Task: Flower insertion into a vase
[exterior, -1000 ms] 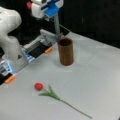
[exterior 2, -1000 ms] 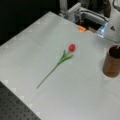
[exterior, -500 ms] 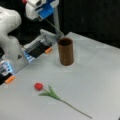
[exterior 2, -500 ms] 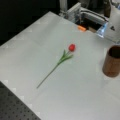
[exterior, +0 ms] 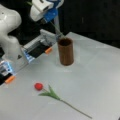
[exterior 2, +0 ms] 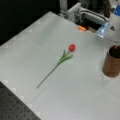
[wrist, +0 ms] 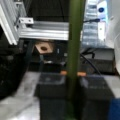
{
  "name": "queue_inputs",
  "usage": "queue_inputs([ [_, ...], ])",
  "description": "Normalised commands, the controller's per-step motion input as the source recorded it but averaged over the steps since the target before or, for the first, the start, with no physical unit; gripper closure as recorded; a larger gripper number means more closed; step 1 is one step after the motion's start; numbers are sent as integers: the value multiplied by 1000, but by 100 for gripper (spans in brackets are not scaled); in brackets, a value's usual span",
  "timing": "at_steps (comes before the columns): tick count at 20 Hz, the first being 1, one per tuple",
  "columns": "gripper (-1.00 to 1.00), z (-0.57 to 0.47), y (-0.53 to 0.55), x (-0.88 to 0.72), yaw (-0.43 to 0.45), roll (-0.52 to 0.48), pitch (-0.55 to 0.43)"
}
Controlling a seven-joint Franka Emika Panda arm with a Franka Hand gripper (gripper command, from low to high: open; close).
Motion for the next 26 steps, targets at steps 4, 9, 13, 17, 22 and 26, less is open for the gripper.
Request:
queue_inputs([
  [4,100,24,71,223,145,-66,453],
  [9,100,91,9,110,38,-65,374],
  [13,100,23,-1,170,-8,-61,295],
  [17,100,-141,24,275,-41,-89,184],
  [22,100,-366,61,409,-78,-109,29],
  [26,100,-390,97,464,-86,-122,-25],
])
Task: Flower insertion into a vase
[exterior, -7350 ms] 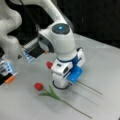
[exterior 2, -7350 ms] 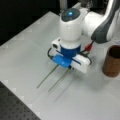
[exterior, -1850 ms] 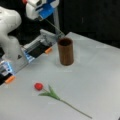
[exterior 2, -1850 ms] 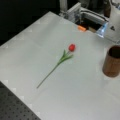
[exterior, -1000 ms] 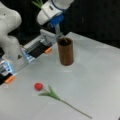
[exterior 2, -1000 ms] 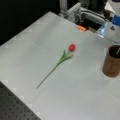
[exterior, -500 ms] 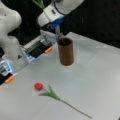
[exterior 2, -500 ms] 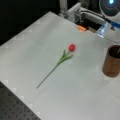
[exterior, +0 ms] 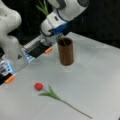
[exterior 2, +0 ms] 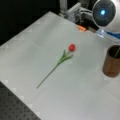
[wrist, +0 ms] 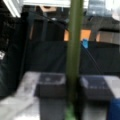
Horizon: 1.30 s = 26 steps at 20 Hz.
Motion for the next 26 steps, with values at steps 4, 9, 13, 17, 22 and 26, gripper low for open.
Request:
queue_inputs([
  [4,100,-254,76,392,-58,-125,-5],
  [9,100,-108,31,298,-30,-131,0],
  [13,-100,-32,20,243,-23,-105,11],
  [17,-100,54,13,277,-44,-71,1],
  [22,-100,98,-2,323,-60,-53,25],
  [26,-100,49,-30,316,-18,-132,-5],
])
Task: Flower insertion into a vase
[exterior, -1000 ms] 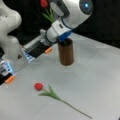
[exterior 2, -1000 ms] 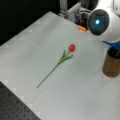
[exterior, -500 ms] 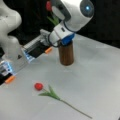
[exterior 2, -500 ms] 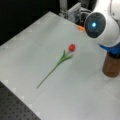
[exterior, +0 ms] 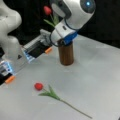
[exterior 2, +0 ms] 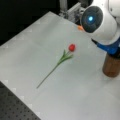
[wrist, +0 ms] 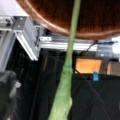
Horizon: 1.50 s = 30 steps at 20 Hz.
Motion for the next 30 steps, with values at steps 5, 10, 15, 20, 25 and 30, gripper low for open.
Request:
queue_inputs([
  [5,-100,136,-134,422,28,-246,-75],
  [10,-100,177,-231,434,5,-264,-297],
  [15,-100,79,-313,191,46,-196,-533],
  [20,-100,16,-444,-58,94,-146,-703],
  [25,-100,-117,-521,-205,89,-65,-562],
  [30,-100,-118,-490,-172,182,-66,-368],
])
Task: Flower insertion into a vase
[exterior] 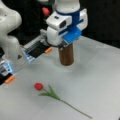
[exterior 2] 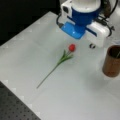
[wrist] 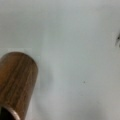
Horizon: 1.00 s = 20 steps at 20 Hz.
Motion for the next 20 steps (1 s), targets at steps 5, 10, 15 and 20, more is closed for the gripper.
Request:
queue_inputs([
  [5,-100,-88,-494,-5,183,-50,-209],
  [10,-100,-172,-491,6,156,-27,-107],
  [15,-100,-229,-317,-3,92,-70,-58],
  [20,-100,-229,-189,2,95,-114,-40],
])
